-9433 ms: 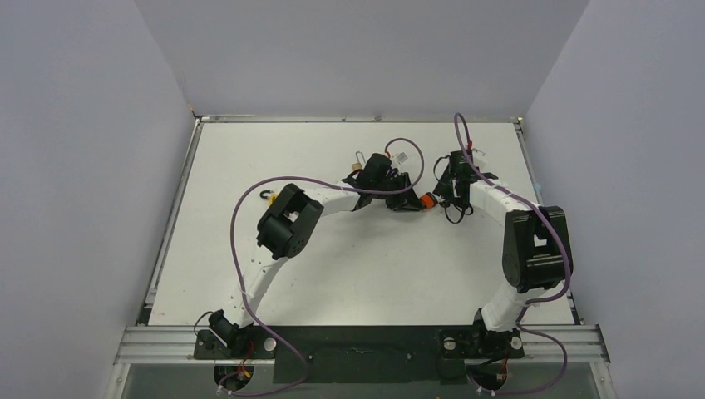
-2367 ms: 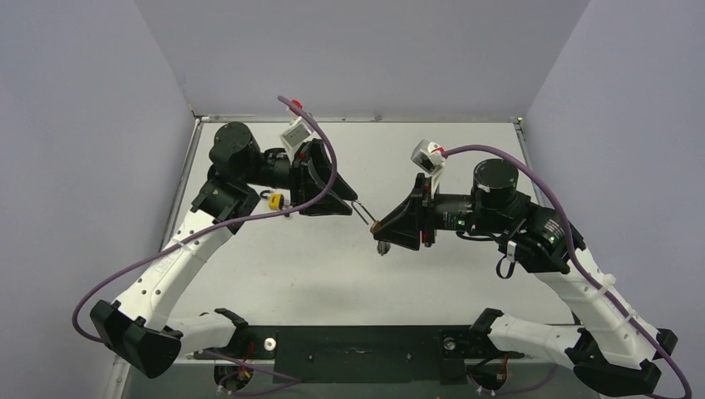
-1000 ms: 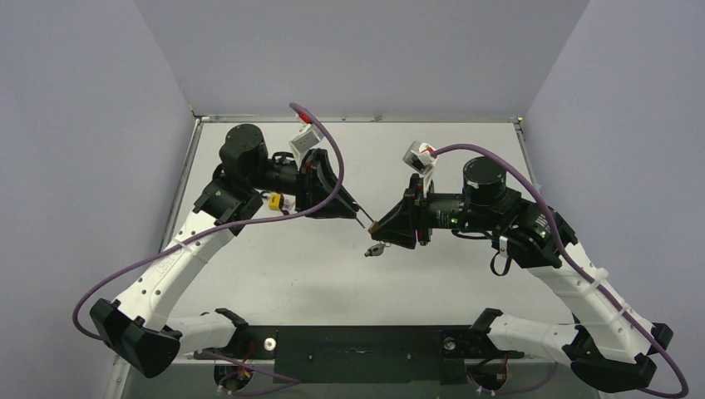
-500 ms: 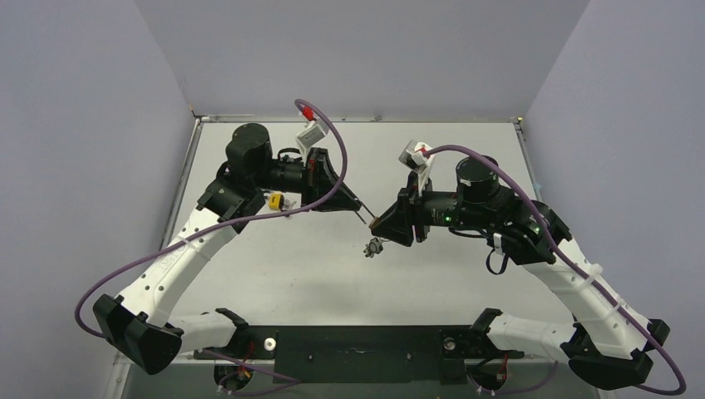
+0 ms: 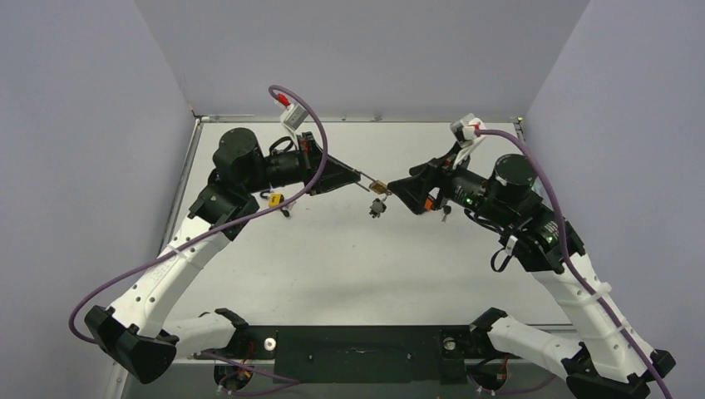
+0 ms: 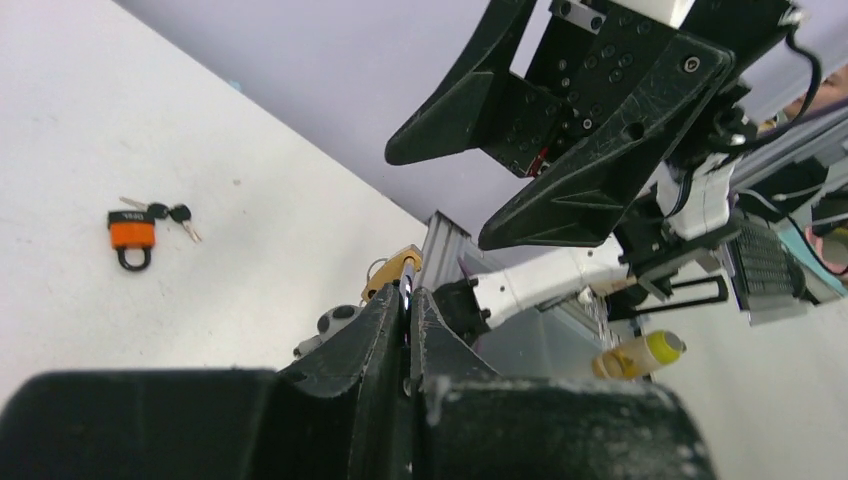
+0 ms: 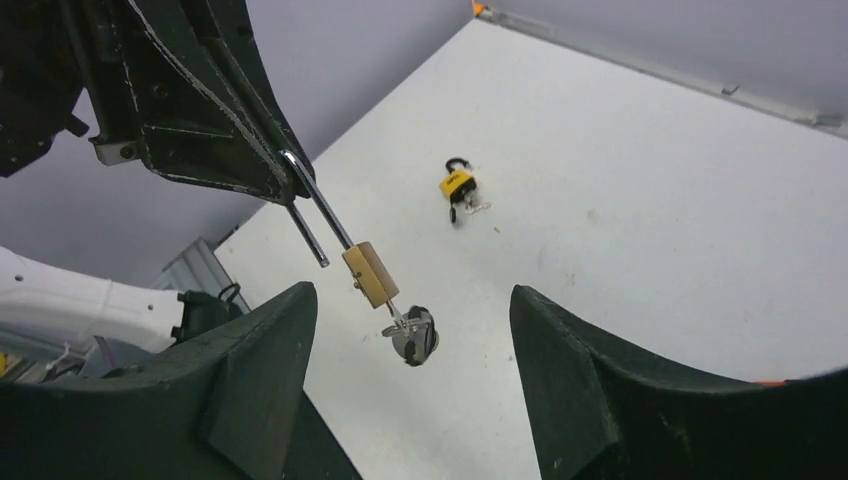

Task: Lock with the key
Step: Lock the lock.

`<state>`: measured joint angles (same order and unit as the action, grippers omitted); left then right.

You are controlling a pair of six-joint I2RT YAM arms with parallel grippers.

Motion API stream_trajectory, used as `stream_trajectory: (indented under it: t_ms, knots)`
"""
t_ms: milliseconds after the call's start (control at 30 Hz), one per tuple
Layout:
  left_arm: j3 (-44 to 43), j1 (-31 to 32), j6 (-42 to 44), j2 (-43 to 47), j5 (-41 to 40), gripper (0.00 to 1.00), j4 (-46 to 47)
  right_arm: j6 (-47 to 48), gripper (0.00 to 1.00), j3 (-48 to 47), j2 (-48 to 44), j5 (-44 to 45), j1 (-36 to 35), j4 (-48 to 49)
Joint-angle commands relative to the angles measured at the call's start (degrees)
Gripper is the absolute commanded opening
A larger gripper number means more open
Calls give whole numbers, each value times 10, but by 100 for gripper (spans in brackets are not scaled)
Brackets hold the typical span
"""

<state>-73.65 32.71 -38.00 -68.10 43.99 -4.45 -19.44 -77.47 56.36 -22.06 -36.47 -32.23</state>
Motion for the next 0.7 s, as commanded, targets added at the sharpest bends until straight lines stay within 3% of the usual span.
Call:
stream_trajectory:
  t_ms: [0, 100, 333, 667]
  knots:
    - [-38, 8, -40, 41, -76, 0, 75, -27, 64, 26, -48, 22, 12, 179]
    - [-61, 10, -70, 42, -111, 0, 75, -47, 58, 31, -41, -17, 12, 255]
    - [-123, 18, -127, 29, -148, 0, 66, -78, 53, -19, 14, -111, 12, 324]
    - [-158, 51, -114, 34, -178, 0, 50, -118, 39, -49, 51, -195, 11, 383]
